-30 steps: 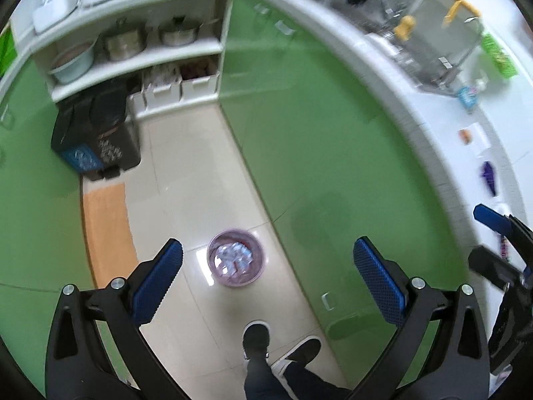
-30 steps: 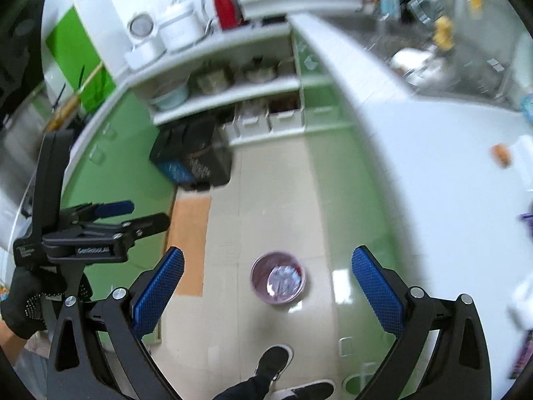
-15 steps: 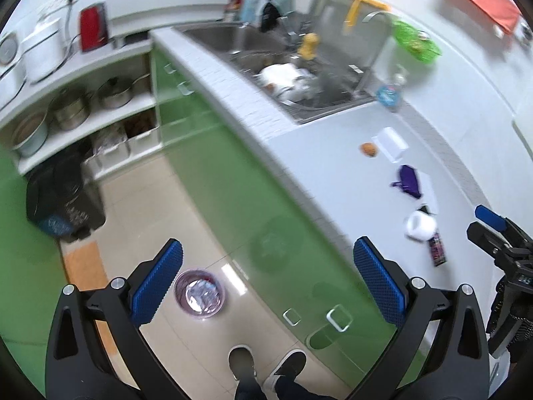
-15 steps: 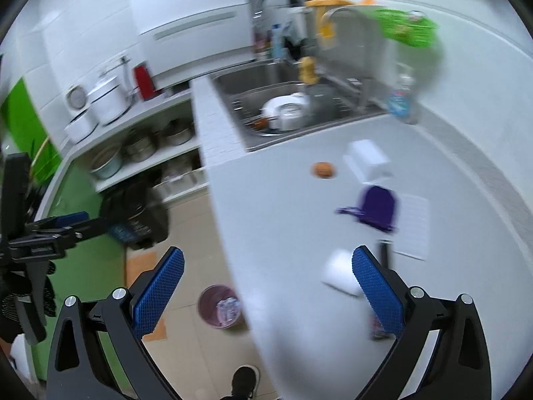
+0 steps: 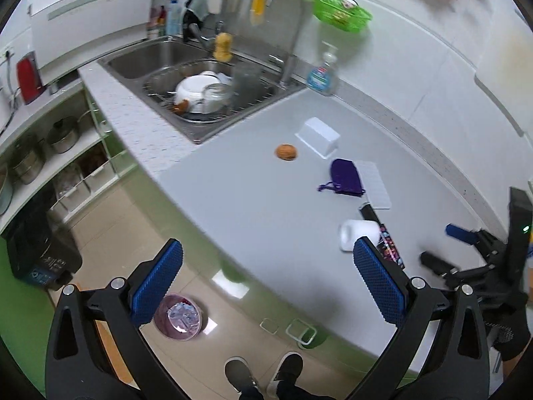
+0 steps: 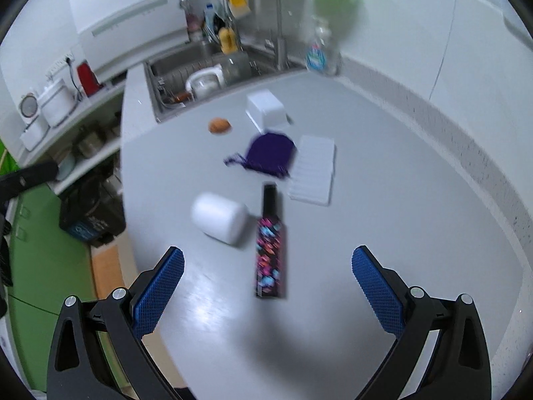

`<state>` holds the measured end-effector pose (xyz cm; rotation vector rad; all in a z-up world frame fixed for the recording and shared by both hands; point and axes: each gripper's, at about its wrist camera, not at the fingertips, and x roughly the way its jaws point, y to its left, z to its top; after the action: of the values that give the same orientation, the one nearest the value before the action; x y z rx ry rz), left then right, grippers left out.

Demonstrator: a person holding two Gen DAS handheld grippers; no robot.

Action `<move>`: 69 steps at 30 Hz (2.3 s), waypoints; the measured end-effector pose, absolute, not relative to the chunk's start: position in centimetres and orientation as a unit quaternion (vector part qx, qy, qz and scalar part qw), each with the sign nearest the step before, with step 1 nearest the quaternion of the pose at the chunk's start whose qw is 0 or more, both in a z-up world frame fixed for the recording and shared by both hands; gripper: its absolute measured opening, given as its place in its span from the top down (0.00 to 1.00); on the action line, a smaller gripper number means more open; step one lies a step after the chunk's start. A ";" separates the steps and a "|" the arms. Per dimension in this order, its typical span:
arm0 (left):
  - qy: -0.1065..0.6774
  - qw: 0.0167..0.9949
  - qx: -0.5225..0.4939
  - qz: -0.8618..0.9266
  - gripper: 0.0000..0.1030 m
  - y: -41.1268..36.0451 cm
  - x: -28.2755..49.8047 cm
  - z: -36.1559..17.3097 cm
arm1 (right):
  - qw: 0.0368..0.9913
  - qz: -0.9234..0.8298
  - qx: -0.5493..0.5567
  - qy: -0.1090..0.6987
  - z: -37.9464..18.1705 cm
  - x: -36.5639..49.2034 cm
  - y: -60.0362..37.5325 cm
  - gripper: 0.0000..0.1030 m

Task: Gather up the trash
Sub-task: 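Grasp the patterned black tube with the right tool while left grasps the white foam roll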

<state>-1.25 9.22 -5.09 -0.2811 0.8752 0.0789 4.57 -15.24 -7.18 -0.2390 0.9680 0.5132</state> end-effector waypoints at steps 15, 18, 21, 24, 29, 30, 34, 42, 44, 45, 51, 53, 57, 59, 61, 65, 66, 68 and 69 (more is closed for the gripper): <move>0.460 0.879 -0.121 0.019 0.03 5.6 4.0 -8.2 | 0.808 0.255 -0.127 0.516 -12.5 6.9 -14.8 0.35; 0.461 0.879 -0.123 0.018 0.03 5.6 4.3 -8.3 | 0.800 0.258 -0.134 0.524 -13.1 7.0 -14.4 0.48; 0.461 0.878 -0.123 0.016 0.03 5.6 4.5 -8.3 | 0.796 0.261 -0.140 0.529 -13.5 7.0 -14.1 0.71; 0.461 0.879 -0.122 0.011 0.03 5.2 4.8 -8.2 | 0.792 0.269 -0.139 0.530 -13.5 6.9 -13.9 0.78; 0.466 0.877 -0.119 -0.001 0.03 4.3 5.3 -8.4 | 0.797 0.271 -0.127 0.525 -12.7 7.0 -14.6 0.79; 0.466 0.877 -0.118 -0.003 0.03 4.1 5.3 -8.5 | 0.798 0.270 -0.126 0.524 -12.5 7.0 -14.8 0.79; 0.471 0.875 -0.113 -0.016 0.03 2.7 6.0 -8.8 | 0.807 0.261 -0.121 0.516 -11.5 7.2 -16.0 0.79; 0.483 0.869 -0.098 -0.031 0.03 -0.6 7.7 -9.8 | 0.823 0.237 -0.108 0.505 -10.0 8.5 -19.3 0.79; 0.489 0.867 -0.095 -0.031 0.03 -1.3 8.2 -10.3 | 0.825 0.229 -0.104 0.505 -9.9 8.9 -20.2 0.79; 0.492 0.865 -0.093 -0.031 0.03 -1.6 8.4 -10.6 | 0.826 0.227 -0.103 0.505 -9.9 9.0 -20.6 0.79; 0.506 0.858 -0.085 -0.027 0.03 -3.3 9.3 -12.1 | 0.829 0.216 -0.094 0.506 -10.1 9.9 -22.8 0.79; 0.510 0.856 -0.082 -0.024 0.03 -3.6 9.6 -12.6 | 0.830 0.216 -0.093 0.507 -10.1 10.0 -23.2 0.79; 0.516 0.853 -0.080 -0.020 0.03 -4.2 10.0 -13.5 | 0.829 0.217 -0.091 0.507 -10.2 10.3 -23.8 0.79; 0.518 0.851 -0.080 -0.017 0.03 -4.5 10.2 -13.8 | 0.828 0.219 -0.090 0.508 -10.2 10.5 -24.1 0.79; 0.521 0.850 -0.082 -0.015 0.04 -4.7 10.4 -14.1 | 0.828 0.221 -0.090 0.508 -10.2 10.7 -24.3 0.79; 0.534 0.842 -0.076 -0.009 0.44 -5.1 10.7 -14.8 | 0.827 0.225 -0.089 0.507 -10.2 10.9 -24.5 0.79; 0.533 0.843 -0.074 -0.001 0.46 -5.0 10.6 -14.9 | 0.827 0.227 -0.089 0.507 -10.2 10.9 -24.5 0.79; 0.533 0.843 -0.073 0.010 0.58 -4.7 10.6 -14.8 | 0.826 0.230 -0.089 0.507 -10.2 11.0 -24.4 0.79; 0.531 0.843 -0.082 0.004 0.58 -4.5 10.5 -14.8 | 0.826 0.232 -0.088 0.506 -10.2 11.0 -24.3 0.79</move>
<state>10.50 -4.49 -14.78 -0.1736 1.1220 0.0078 11.04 -24.32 -10.18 -0.1879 1.0751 0.4927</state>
